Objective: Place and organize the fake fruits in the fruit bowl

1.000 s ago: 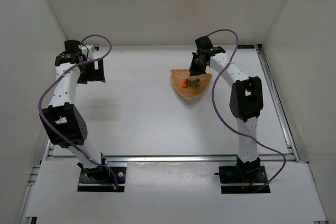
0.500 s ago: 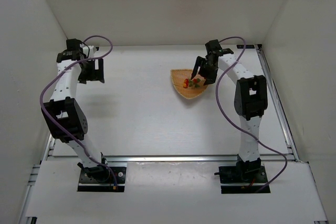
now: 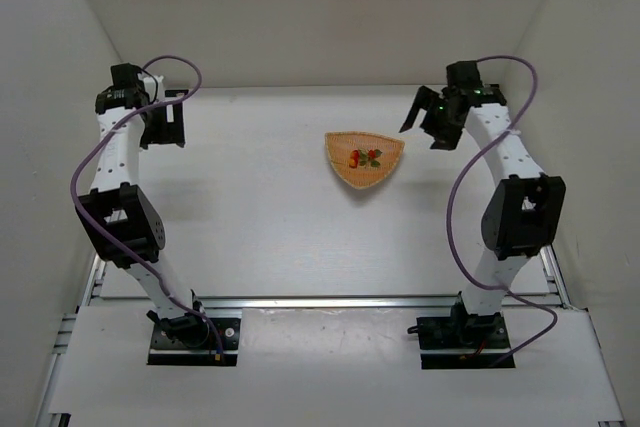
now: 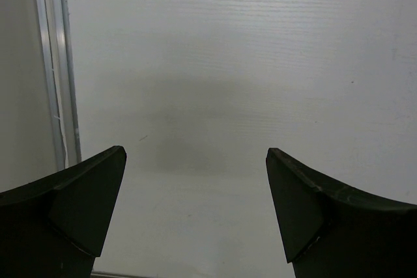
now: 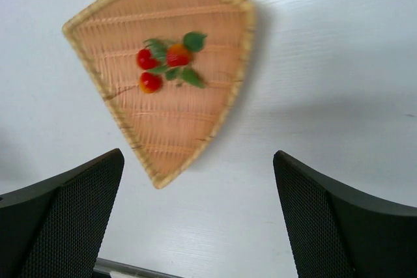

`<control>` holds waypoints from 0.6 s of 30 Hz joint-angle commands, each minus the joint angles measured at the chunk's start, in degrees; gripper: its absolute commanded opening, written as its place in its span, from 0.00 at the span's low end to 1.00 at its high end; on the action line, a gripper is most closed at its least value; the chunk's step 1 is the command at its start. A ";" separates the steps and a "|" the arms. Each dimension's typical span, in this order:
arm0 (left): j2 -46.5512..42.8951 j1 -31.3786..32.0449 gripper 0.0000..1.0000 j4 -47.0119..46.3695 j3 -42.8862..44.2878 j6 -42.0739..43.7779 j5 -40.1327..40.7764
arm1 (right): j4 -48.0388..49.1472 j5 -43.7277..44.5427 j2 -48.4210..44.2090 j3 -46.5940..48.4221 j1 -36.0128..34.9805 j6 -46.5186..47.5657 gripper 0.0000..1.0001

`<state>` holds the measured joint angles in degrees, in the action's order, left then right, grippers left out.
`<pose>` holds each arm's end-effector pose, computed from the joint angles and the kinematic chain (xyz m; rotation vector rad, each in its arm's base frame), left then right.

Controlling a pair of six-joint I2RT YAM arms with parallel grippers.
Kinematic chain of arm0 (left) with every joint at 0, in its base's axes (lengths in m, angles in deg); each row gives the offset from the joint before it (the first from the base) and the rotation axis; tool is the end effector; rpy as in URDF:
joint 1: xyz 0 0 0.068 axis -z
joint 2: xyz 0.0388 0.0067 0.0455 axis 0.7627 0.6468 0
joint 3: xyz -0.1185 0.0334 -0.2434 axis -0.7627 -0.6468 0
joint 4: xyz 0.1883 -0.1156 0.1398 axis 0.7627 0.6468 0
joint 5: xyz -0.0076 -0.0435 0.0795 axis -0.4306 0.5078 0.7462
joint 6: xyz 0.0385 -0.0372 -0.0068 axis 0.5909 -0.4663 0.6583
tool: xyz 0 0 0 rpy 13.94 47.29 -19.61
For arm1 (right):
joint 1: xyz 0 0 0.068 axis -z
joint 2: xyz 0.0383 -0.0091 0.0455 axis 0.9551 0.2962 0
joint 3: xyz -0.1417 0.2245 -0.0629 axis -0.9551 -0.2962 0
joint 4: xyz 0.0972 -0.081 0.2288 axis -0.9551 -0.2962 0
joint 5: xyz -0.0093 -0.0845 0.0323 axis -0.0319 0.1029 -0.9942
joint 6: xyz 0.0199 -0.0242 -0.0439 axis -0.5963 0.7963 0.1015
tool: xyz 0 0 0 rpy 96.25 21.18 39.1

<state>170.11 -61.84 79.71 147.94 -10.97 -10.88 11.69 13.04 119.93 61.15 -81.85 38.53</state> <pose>0.3723 0.0787 0.3260 -0.0544 2.6206 0.0773 0.4038 0.0685 0.3072 0.3727 2.5123 0.4045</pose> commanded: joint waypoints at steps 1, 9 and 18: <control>-0.65 -1.75 1.00 -0.56 1.88 -1.67 0.55 | 0.66 -0.22 -2.70 -4.31 5.82 -0.20 1.00; -1.18 -2.27 1.00 -1.61 0.75 -1.68 6.34 | 2.87 -0.22 -2.01 -8.72 15.49 -0.82 1.00; -4.26 -2.80 1.00 -3.20 -3.65 -2.29 7.49 | 0.41 -0.22 -0.59 -2.92 16.29 2.25 1.00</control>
<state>169.59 -64.22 77.78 144.96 -12.68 -4.63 12.58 13.30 119.30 54.42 -65.44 38.73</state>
